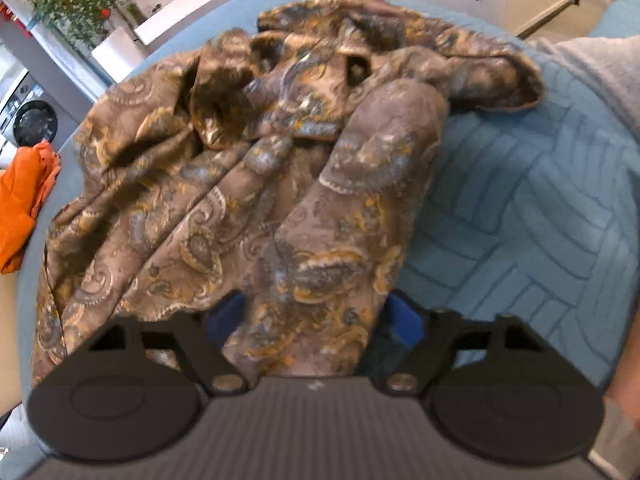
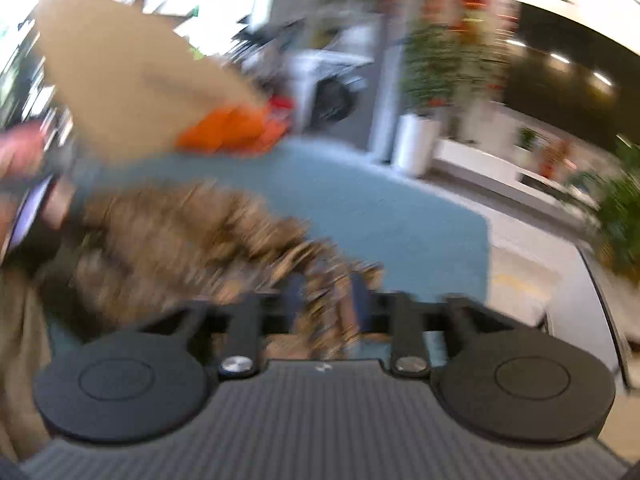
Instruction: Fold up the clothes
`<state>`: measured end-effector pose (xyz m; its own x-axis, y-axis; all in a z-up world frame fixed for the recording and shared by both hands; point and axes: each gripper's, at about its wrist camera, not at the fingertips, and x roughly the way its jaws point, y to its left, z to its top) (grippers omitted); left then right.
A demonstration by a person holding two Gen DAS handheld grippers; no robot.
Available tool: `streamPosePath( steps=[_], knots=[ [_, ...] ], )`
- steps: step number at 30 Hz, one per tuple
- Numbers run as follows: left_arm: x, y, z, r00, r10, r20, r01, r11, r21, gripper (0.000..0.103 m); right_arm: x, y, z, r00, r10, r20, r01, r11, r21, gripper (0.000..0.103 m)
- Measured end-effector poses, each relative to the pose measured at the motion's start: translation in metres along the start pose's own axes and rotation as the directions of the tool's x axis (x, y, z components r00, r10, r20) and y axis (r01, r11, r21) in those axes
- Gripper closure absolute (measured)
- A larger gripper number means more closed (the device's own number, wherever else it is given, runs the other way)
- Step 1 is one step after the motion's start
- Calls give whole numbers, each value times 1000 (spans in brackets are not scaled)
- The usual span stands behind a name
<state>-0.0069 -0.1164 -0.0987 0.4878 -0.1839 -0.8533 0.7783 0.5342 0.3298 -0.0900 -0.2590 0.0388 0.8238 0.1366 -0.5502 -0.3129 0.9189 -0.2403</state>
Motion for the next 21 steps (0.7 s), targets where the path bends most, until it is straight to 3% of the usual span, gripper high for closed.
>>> streamPosePath(
  steps=[1, 3, 5, 8, 11, 15, 19, 21],
  knots=[
    [2, 9, 2, 1000, -24, -6, 24, 999, -45, 57, 6, 13, -1, 999, 27, -28, -29, 998, -54, 43],
    [3, 25, 6, 1000, -22, -6, 21, 994, -103, 83, 21, 41, -5, 990, 84, -110, -101, 983, -155, 43],
    [3, 41, 10, 1000, -6, 1, 6, 988, -153, 89, 28, 58, -9, 981, 109, -162, -141, 969, -202, 43],
    [2, 67, 16, 1000, 13, 20, -8, 970, -241, 90, 48, 74, -21, 967, 101, -235, -164, 950, -267, 44],
    [0, 92, 20, 999, 29, 39, -16, 951, -308, 90, 70, 78, -37, 947, 15, -319, -141, 916, -375, 50],
    [-5, 111, 23, 997, 57, 57, -33, 933, -359, 90, 88, 76, -48, 925, -38, -378, -182, 829, -528, 50],
    [-5, 122, 26, 996, 59, 62, -30, 918, -394, 89, 72, 94, -57, 959, 17, -283, -219, 682, -698, 51],
    [-7, 123, 27, 996, 61, 65, -30, 917, -399, 89, 64, 99, -57, 965, 68, -252, -234, 652, -721, 51]
  ],
)
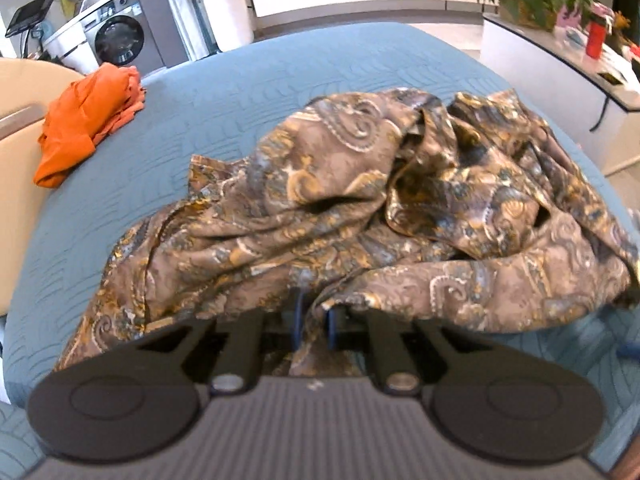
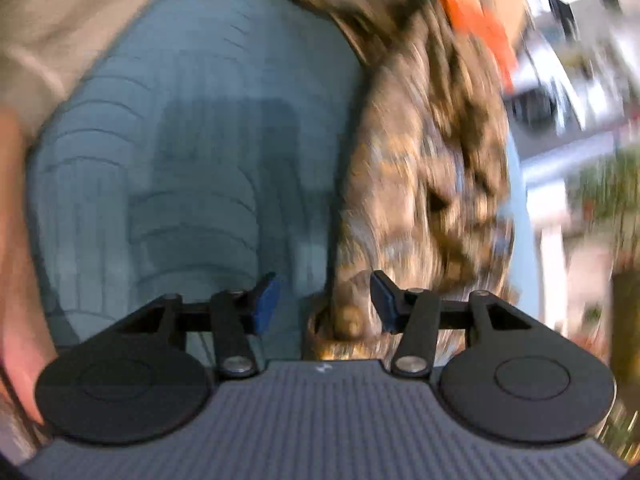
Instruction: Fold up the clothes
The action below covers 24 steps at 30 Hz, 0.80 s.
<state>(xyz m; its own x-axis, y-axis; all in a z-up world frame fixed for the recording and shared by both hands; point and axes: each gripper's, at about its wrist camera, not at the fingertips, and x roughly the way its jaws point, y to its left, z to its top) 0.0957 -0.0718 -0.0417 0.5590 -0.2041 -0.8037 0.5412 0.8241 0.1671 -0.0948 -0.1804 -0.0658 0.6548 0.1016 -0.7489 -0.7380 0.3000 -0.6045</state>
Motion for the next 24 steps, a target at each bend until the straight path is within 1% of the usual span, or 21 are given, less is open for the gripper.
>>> streamPosePath(
  steps=[2, 3, 6, 7, 8, 9, 10, 11, 13, 15, 19, 20, 21, 22, 24],
  knots=[
    [0, 0, 2, 1000, -1, 6, 1, 1000, -4, 89, -1, 4, 4, 998, 51, 25, -51, 999, -7, 51],
    [-2, 0, 3, 1000, -2, 13, 2, 1000, -6, 89, 4, 3, 5, 997, 73, -3, -73, 997, 5, 51],
    [-13, 2, 6, 999, -13, 46, 14, 1000, -16, 89, 25, -8, -1, 990, 113, -91, -106, 992, 74, 51],
    [-16, 2, 7, 998, -18, 54, 19, 1000, -20, 89, 29, -20, -5, 987, 136, -88, -123, 983, 136, 53],
    [-19, 2, 8, 998, -22, 62, 23, 999, -23, 89, 32, -30, -9, 985, 150, -88, -132, 973, 187, 57],
    [-27, 4, 10, 996, -34, 78, 37, 999, -31, 89, 35, -31, -12, 987, 116, -108, -95, 979, 179, 69],
    [-32, 5, 11, 995, -44, 88, 47, 998, -37, 89, 41, -34, -16, 986, 64, -151, -40, 987, 157, 81],
    [-34, 6, 12, 995, -49, 92, 53, 998, -39, 88, 48, -38, -22, 983, 53, -174, -26, 988, 152, 83],
    [-42, 8, 14, 993, -62, 102, 67, 997, -44, 87, 53, -43, -30, 983, 77, -166, -47, 983, 175, 83],
    [-42, 8, 16, 993, -56, 99, 61, 997, -44, 87, 59, -43, -36, 984, 87, -156, -60, 983, 171, 83],
    [-35, 10, 17, 996, -40, 80, 44, 998, -46, 86, 61, -45, -36, 982, 97, -161, -68, 981, 181, 83],
    [-34, 10, 17, 996, -38, 78, 42, 998, -46, 86, 61, -47, -35, 981, 107, -162, -76, 979, 190, 86],
    [-33, 11, 16, 996, -40, 75, 44, 998, -50, 86, 58, -51, -35, 979, 140, -150, -104, 968, 228, 99],
    [-34, 12, 15, 996, -41, 73, 45, 998, -52, 86, 54, -54, -35, 976, 169, -138, -129, 957, 261, 99],
    [-35, 13, 12, 997, -42, 72, 45, 998, -47, 84, 43, -53, -34, 976, 179, -123, -141, 953, 267, 99]
  ],
)
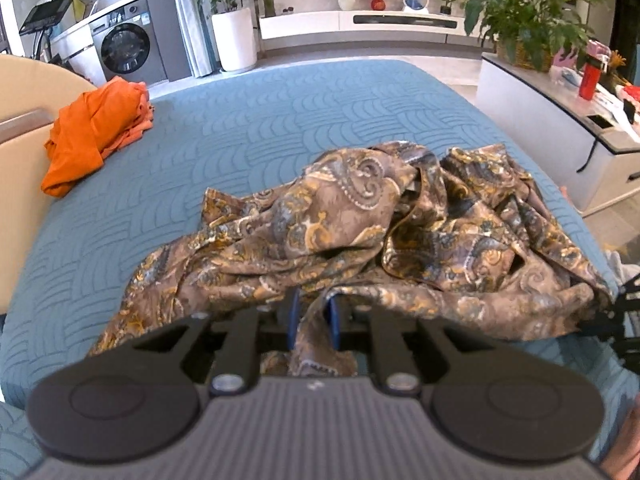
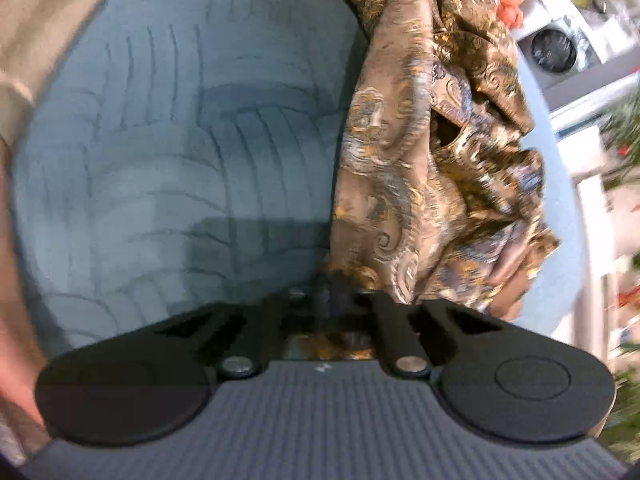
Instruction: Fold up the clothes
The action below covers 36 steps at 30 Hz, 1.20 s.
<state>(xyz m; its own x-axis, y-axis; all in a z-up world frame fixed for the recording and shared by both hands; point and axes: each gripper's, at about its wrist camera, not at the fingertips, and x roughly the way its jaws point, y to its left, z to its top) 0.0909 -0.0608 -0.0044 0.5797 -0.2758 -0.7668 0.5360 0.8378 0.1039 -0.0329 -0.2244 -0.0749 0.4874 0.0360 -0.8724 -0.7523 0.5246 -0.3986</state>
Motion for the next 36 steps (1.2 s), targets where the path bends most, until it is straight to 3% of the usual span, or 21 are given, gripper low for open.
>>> streamPosePath(
  steps=[4, 10, 13, 17, 19, 20, 21, 23, 25, 28, 33, 35, 36],
  knots=[
    [-1, 3, -4, 1000, 0, -9, 0, 1000, 10, 81, -44, 2, -9, 999, -3, 37, 3, 1000, 5, 99],
    [-10, -2, -8, 995, -91, -33, 92, 995, 33, 80, -95, -25, -33, 984, -175, 40, 171, 981, 87, 99],
    [-4, -8, -13, 994, -86, -74, 92, 993, 74, 79, -101, -53, -52, 970, -244, -3, 239, 947, 214, 99],
    [6, -15, -22, 989, -73, -132, 90, 987, 129, 78, -82, -74, -69, 969, -239, -67, 248, 907, 342, 98],
    [4, -18, -29, 987, -86, -136, 106, 983, 151, 71, -64, -75, -71, 963, -240, -120, 267, 900, 346, 96],
    [3, -20, -32, 986, -97, -136, 119, 979, 164, 58, -58, -74, -70, 957, -256, -135, 287, 896, 339, 96],
    [1, -22, -34, 986, -102, -135, 125, 977, 174, 41, -56, -71, -68, 951, -275, -140, 306, 893, 328, 94],
    [-3, -30, -41, 986, -112, -121, 137, 965, 226, 24, -48, -66, -57, 921, -361, -143, 387, 882, 269, 78],
    [-4, -44, -51, 986, -126, -112, 155, 939, 307, 21, -48, -60, -49, 901, -412, -133, 433, 866, 249, 58],
    [5, -67, -59, 983, -130, -131, 169, 916, 364, 21, -49, -51, -37, 878, -465, -115, 478, 837, 265, 37],
    [26, -105, -73, 981, -121, -154, 174, 898, 405, 21, -60, -55, -25, 840, -541, -45, 512, 761, 399, 37],
    [36, -119, -76, 977, -127, -173, 189, 889, 417, 22, -74, -45, -17, 869, -492, 57, 414, 785, 461, 37],
    [40, -123, -77, 975, -132, -179, 196, 889, 414, 26, -80, -33, -10, 891, -435, 133, 338, 829, 446, 37]
  ],
)
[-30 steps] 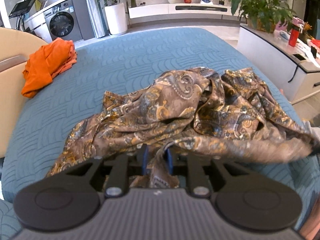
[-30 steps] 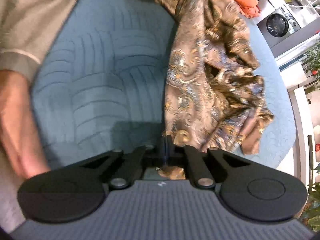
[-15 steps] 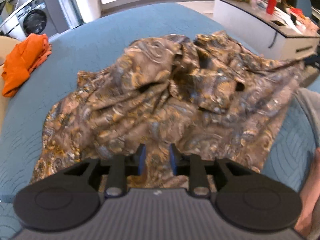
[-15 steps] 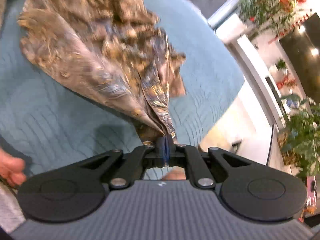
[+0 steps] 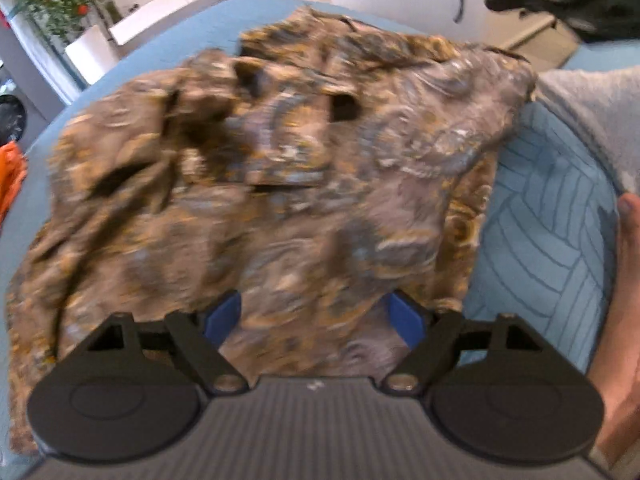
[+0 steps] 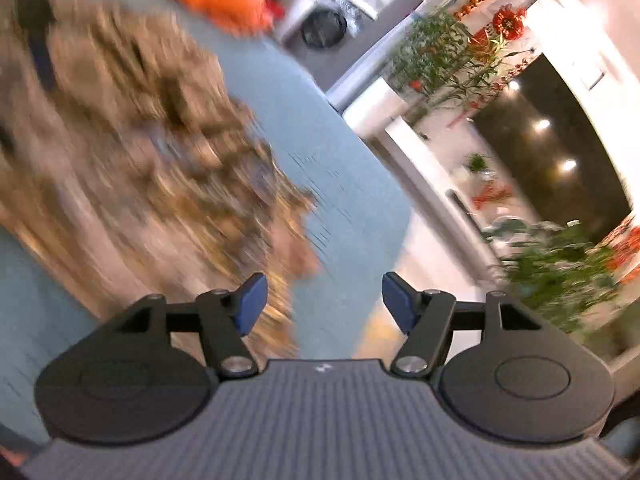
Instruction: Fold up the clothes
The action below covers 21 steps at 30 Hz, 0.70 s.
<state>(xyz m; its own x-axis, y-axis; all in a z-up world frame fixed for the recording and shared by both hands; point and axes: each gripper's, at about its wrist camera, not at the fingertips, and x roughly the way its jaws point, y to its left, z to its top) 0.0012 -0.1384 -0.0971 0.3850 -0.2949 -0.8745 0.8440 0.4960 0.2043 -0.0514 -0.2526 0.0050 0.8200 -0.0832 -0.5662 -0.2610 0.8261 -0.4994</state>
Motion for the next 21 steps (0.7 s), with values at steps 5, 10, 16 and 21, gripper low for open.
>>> streamPosePath(
  steps=[5, 10, 16, 21],
  knots=[
    [11, 36, 6, 998, -66, -20, 60, 971, -233, 74, -30, 77, 10, 947, 313, 72, -292, 933, -211, 37],
    [0, 64, 1, 999, -50, -3, 47, 952, -301, 75, -13, 129, 8, 927, 374, 14, -356, 893, -274, 37],
    [-9, 69, -6, 999, -32, 6, 32, 949, -315, 68, 32, 166, 9, 955, 297, 0, -274, 881, -387, 36],
    [-34, 68, -8, 996, -19, 88, 44, 954, -297, 57, 66, 149, 30, 945, 326, -35, -322, 904, -280, 49]
  ],
)
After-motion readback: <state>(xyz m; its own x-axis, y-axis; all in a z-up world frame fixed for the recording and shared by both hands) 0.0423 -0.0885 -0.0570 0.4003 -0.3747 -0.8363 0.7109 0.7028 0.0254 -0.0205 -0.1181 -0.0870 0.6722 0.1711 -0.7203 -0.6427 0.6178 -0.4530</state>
